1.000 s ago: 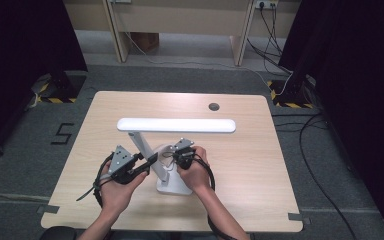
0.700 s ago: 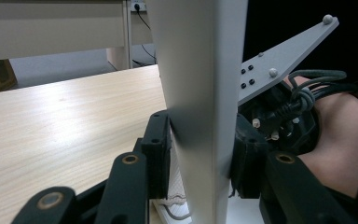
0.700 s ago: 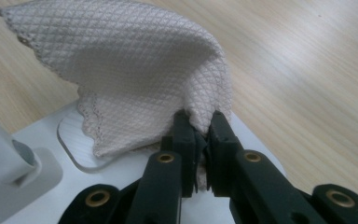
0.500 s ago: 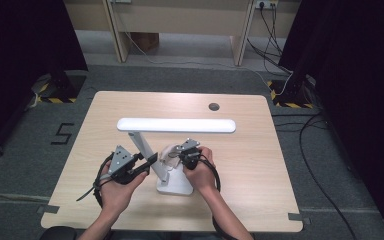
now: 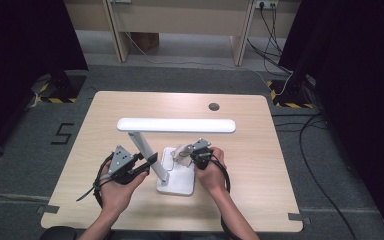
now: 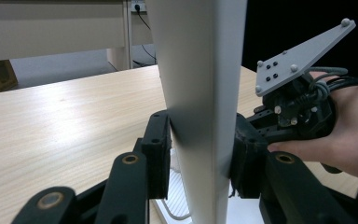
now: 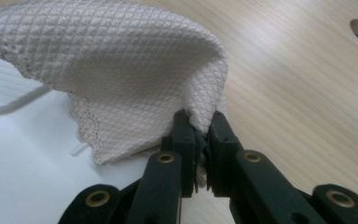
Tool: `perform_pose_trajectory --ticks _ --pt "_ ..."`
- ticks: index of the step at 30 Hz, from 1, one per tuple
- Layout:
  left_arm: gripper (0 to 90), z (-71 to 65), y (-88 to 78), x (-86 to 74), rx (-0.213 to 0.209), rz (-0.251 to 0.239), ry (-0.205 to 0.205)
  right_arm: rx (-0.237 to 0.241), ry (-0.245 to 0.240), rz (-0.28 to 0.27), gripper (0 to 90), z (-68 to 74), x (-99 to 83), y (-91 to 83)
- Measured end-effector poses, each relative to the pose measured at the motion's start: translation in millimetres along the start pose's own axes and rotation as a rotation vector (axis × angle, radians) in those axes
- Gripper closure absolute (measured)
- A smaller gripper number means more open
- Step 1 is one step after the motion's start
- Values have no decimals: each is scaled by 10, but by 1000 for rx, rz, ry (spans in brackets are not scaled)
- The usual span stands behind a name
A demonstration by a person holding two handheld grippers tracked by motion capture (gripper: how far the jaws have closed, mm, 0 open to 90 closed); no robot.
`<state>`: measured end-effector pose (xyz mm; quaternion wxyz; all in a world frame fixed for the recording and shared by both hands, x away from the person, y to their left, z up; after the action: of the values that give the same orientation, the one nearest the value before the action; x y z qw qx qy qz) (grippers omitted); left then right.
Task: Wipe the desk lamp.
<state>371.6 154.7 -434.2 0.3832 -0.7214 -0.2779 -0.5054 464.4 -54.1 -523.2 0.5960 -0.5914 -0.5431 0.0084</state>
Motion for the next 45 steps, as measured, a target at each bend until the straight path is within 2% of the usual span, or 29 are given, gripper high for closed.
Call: perform_pose_trajectory --ticks 3,5,11,14,19,24,25,26,35,45 --pt "636 2 0 -2 -2 -3 -1 -11 24 -3 848 -60 -1 -35" --pt "636 3 -4 1 -2 -1 -1 -6 39 -26 848 -74 55 -65" --pt "635 0 -6 -7 -4 -8 -5 18 42 -100 847 -45 398 -104" --pt "635 4 -7 -4 -8 -5 -3 32 34 -121 848 -6 569 -56" --pt "635 3 -12 -14 -9 -9 -9 81 7 -97 848 163 739 136" --pt "635 7 -14 -9 -11 -6 -5 107 -27 -45 847 298 687 314" --pt "635 8 -14 -10 -12 -4 -4 102 -17 -33 847 310 657 333" --pt "635 10 -15 -9 -13 -4 -3 103 -29 -35 848 299 640 348" --pt "637 5 -13 -13 -8 -8 -7 77 -20 7 847 169 489 321" --pt "638 5 -11 -18 -6 -13 -11 45 -17 23 848 66 375 283"
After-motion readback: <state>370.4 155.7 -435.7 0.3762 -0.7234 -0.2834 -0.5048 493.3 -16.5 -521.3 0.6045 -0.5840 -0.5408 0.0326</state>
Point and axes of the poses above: each handheld gripper's, and its own axes: y roughly forward along the jaws, x roughly out of its top, z roughly to its left, the point moved 5 cm from there along y, roughly forward along the jaws, and after that the axes turned 6 degrees about -y, right-handed, at the moved point
